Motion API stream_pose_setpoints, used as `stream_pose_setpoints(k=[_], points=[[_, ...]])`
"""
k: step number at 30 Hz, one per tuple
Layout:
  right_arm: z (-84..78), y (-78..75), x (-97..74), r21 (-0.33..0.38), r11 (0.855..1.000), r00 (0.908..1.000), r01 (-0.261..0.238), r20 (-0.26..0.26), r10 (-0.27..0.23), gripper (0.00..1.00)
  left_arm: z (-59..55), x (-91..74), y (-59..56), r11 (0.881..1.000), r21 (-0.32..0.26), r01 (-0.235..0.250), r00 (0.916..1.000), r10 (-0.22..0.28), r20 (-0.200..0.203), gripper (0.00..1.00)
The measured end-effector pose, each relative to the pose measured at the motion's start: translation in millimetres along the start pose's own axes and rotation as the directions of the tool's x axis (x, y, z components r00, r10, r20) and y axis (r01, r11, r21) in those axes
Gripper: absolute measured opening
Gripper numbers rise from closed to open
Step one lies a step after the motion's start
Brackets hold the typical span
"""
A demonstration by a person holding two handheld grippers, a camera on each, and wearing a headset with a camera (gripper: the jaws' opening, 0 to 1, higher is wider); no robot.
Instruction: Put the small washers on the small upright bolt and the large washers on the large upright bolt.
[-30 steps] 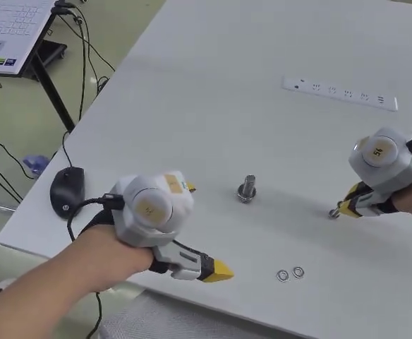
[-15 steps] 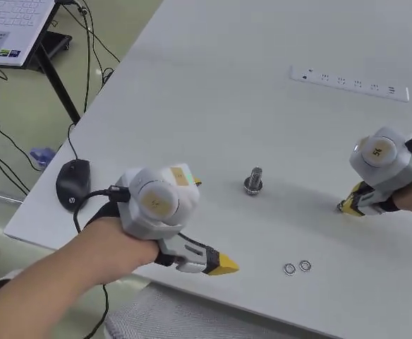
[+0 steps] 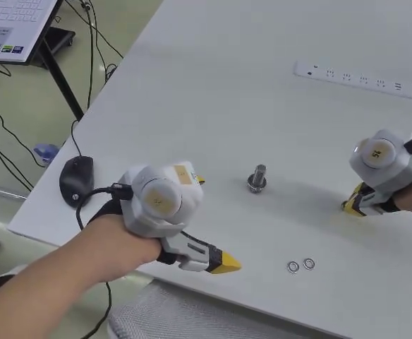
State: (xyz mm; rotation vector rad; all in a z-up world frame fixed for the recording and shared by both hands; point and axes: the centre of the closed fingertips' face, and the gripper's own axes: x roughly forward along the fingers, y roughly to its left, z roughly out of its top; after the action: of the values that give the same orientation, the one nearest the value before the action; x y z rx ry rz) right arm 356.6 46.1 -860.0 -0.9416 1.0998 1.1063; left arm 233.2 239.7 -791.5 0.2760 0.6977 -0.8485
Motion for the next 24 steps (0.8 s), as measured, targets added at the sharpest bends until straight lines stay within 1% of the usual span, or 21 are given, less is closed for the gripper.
stream_pose_setpoints(k=[4,13,19,24], points=[[0.0,-0.9,-0.2,0.004,1.0,1.0,0.002,-0.001,-0.002,0.13,0.6,-0.1,0.3,1.0,-0.002,0.001,1.0,-0.001,0.001,0.92],[-0.5,-1.6,0.0,-0.014,1.0,1.0,0.004,-0.001,-0.004,0.13,-0.3,0.2,-1.0,1.0,-0.005,0.004,1.0,-0.004,-0.004,0.91],[-0.5,-2.9,0.2,-0.018,1.0,1.0,0.004,0.001,-0.004,0.18,0.5,-0.6,-0.7,1.0,-0.005,0.001,1.0,-0.001,0.001,0.92],[0.6,-4.1,-2.0,-0.025,1.0,1.0,0.003,0.001,-0.003,0.19,0.5,-2.0,-1.2,1.0,-0.005,0.0,1.0,0.0,0.001,0.91]])
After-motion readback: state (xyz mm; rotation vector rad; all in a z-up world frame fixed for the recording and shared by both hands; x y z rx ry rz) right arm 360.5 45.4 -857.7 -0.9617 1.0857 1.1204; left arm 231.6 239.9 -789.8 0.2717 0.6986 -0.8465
